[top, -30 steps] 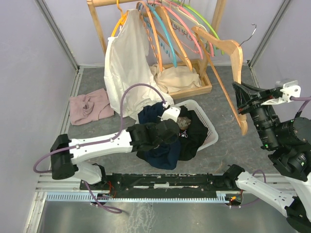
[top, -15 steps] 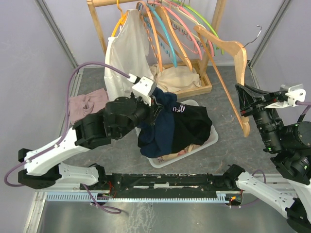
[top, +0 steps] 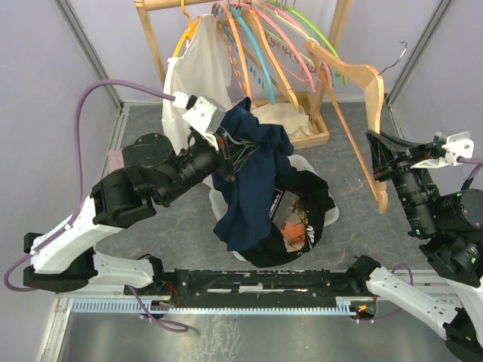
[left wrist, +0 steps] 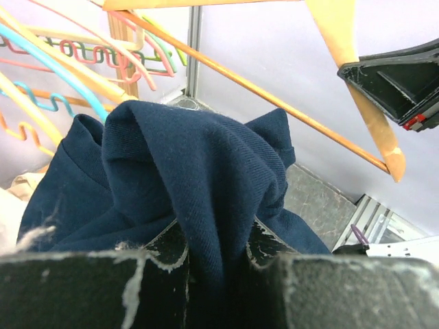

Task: Remove the t-shirt from the hanger
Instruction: Place the T-shirt in the bin.

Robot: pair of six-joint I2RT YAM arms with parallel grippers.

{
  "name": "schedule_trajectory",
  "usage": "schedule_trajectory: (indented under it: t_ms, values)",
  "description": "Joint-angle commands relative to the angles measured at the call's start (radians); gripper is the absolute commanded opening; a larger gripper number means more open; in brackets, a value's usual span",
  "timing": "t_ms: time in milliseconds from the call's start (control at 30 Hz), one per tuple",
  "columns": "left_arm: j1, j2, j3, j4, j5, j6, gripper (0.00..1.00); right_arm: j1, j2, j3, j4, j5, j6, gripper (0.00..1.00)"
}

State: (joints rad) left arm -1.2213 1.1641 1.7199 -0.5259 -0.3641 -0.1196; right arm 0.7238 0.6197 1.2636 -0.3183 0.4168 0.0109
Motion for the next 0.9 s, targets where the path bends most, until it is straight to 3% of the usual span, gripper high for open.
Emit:
schedule_trajectory:
  t_ms: [0,533,867]
  values:
    - [0.0,0.046,0.026,0.054,0.057,0.0,0.03,0.0,-0.013,0.001,0.054,0.022,-0.015,0.02]
    - [0.001,0.014,-0.301,0.154,-0.024,-0.149,0.03,0.0,-0.007,-0.004,0.065,0.021,-0.011,0.02]
    - [0.135,0.092,-0.535,0.34,0.209,-0.288,0.03,0.0,0.004,-0.008,0.066,0.02,-0.006,0.02]
